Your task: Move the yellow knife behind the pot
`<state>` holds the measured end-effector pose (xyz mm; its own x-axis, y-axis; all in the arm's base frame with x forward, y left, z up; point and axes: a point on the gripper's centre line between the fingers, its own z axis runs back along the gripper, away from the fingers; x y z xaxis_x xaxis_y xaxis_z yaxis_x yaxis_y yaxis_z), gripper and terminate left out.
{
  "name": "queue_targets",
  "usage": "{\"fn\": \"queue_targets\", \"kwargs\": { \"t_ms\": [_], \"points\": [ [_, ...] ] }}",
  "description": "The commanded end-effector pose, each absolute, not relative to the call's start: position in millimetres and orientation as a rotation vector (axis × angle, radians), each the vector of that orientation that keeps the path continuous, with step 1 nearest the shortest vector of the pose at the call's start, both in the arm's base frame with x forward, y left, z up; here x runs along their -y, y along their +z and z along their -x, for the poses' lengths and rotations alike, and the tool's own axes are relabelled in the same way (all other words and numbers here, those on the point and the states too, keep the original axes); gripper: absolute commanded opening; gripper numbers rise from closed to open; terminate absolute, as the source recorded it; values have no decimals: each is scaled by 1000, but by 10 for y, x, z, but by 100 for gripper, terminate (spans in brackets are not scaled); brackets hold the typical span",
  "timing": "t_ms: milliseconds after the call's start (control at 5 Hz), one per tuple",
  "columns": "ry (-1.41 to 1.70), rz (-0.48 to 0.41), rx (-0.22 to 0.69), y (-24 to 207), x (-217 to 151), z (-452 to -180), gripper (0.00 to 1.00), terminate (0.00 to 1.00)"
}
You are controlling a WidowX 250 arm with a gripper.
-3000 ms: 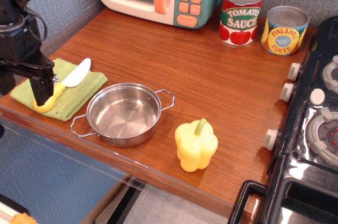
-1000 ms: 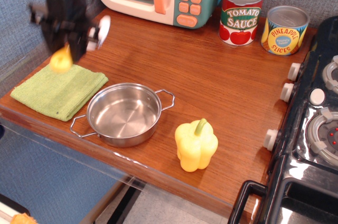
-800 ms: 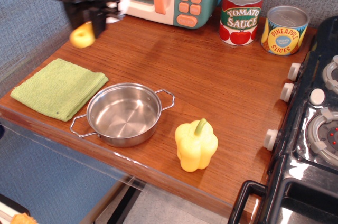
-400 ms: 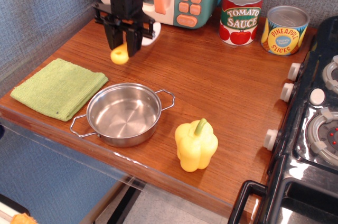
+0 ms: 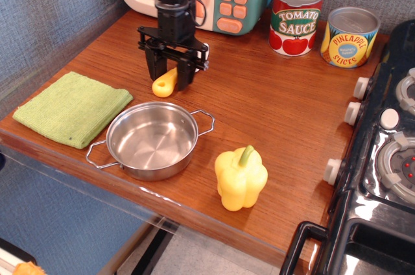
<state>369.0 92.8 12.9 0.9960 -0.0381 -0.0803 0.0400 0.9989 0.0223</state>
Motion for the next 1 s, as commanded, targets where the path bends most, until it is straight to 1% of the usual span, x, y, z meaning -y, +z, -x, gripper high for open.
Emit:
{"fn": "queue_targets", "kwargs": {
  "t_ms": [0,200,400,600,800],
  "points": [
    [-158,-129,131,969,-654,-3719,100,0],
    [-197,-127,203,1426,-441,-3691,100,0],
    [-151,-102,174,1535,-366,-3613,100,0],
    [-151,-102,174,1535,-366,-3613,100,0],
    [-151,-102,174,1535,-366,-3613,100,100]
  ]
}}
